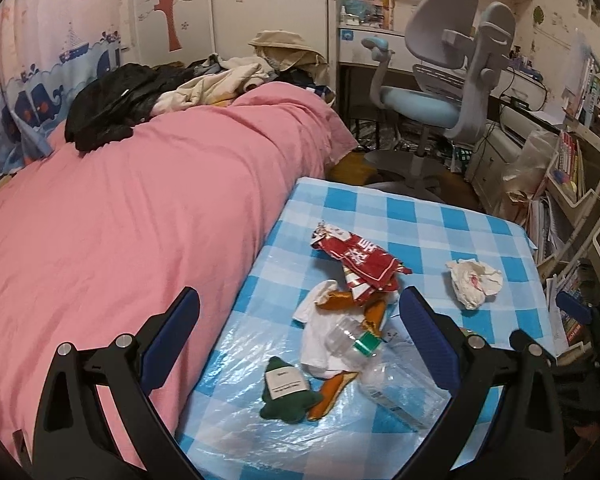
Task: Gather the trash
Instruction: 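Reach the right gripper to the clear plastic bottle and grasp it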
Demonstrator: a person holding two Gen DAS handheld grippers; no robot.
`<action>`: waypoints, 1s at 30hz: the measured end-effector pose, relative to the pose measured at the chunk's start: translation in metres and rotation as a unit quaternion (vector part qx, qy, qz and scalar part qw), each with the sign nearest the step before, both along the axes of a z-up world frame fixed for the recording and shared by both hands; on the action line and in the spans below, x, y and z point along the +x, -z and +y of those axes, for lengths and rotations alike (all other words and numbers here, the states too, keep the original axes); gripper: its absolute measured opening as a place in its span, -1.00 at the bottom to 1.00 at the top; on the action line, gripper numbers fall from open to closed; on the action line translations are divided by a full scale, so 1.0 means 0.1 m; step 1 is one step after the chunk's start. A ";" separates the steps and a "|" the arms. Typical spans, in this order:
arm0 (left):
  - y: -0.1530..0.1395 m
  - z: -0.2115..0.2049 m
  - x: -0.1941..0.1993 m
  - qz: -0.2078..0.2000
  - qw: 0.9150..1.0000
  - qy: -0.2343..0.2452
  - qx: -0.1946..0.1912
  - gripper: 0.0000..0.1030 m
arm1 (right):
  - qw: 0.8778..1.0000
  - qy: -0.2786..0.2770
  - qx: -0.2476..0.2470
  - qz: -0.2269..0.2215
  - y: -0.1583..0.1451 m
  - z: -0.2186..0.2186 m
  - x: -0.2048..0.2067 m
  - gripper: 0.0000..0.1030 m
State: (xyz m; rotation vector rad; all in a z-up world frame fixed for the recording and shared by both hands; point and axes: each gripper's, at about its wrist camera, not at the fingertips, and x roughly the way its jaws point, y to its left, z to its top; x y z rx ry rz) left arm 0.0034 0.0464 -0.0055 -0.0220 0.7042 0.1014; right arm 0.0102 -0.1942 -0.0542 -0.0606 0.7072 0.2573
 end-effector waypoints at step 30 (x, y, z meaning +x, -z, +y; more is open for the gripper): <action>0.53 0.32 0.16 0.110 0.993 -0.003 0.044 0.87 | 0.980 -0.169 -0.018 0.100 0.52 0.82 -0.04 0.26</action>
